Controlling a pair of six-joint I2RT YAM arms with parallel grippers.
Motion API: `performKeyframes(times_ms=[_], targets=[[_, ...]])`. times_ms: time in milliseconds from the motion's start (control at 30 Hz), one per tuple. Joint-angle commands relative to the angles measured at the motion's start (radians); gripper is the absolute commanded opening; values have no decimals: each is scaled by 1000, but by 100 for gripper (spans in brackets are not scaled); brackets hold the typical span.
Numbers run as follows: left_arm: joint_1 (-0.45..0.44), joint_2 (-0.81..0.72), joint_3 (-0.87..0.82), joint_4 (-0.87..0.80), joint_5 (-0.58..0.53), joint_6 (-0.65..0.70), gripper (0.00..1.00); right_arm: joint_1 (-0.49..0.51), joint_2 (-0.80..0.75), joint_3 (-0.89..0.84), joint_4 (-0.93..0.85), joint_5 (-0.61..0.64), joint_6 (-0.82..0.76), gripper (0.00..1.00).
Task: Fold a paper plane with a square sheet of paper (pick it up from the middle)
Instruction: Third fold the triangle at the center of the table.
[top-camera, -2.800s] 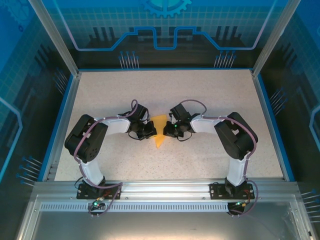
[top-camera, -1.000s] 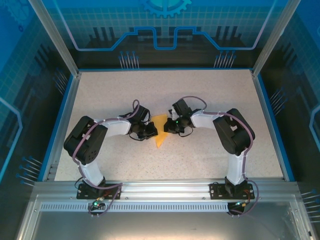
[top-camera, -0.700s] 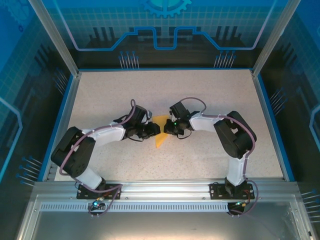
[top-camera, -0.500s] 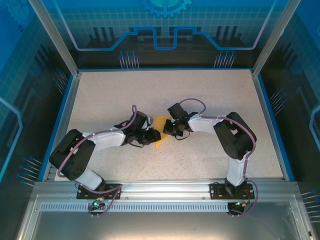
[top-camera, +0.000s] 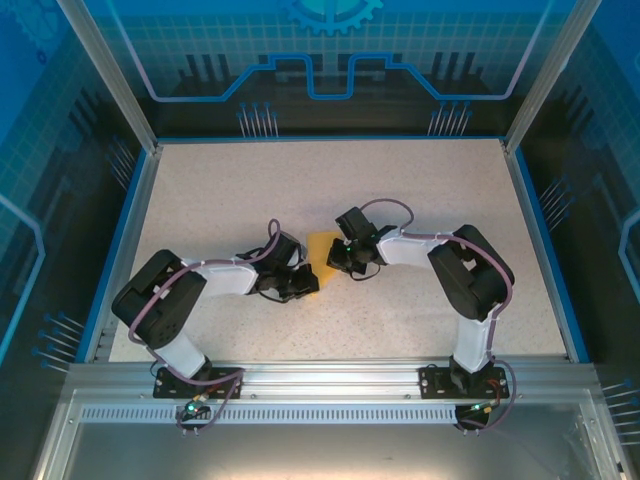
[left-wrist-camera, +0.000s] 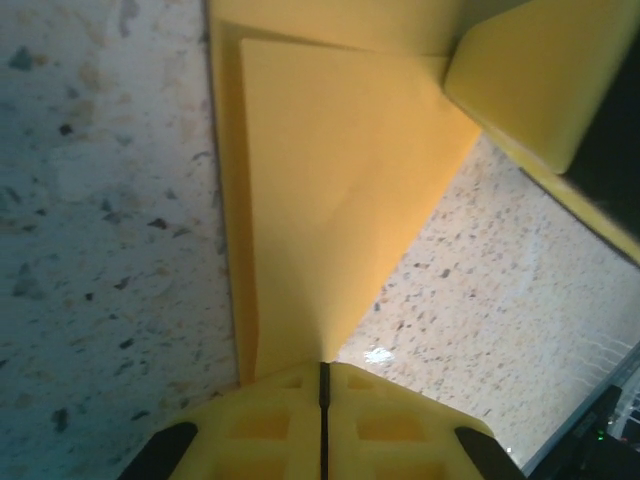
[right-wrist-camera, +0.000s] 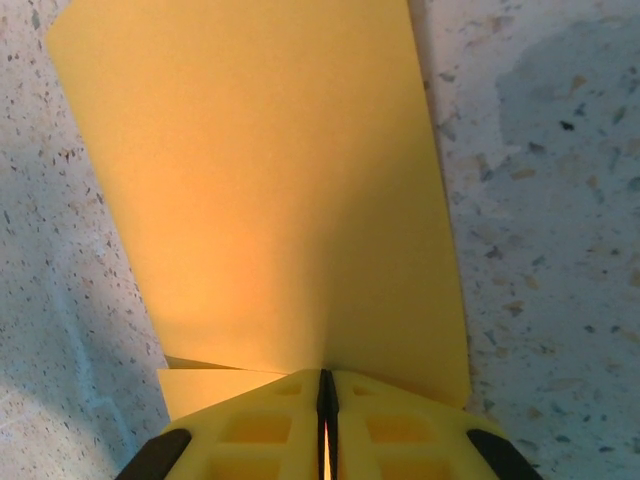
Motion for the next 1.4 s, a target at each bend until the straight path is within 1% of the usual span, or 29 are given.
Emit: performKeyframes(times_ms=[0,133,233,367,567,800,867,1067,1367], targets=[[-9,19,3,-61,-43,3,6,7,-53,-5,27,-44,-62,12],[-8,37,-1,-64,-47,0,2,23,-123,-16,64,-103,-128,12],[-8,51,0,-61,-50,-3,0,46,-135,-33,36,-102,-97,11],[-8,54,-4,-52,-52,-10,0,70,-122,-86,64,-106,-31,9],[-9,51,-23,-34,-52,-24,0,88,-95,-105,55,-97,6,6],[-8,44,-32,-25,-50,-33,0,89,-47,-105,68,-161,12,6],[-9,42,-36,-21,-50,-38,0,90,-32,-106,65,-163,15,6],[-8,31,-47,-17,-47,-49,0,70,8,-108,85,-161,15,5],[-9,18,-74,-52,-43,-29,0,1,22,-87,68,-146,-67,5]])
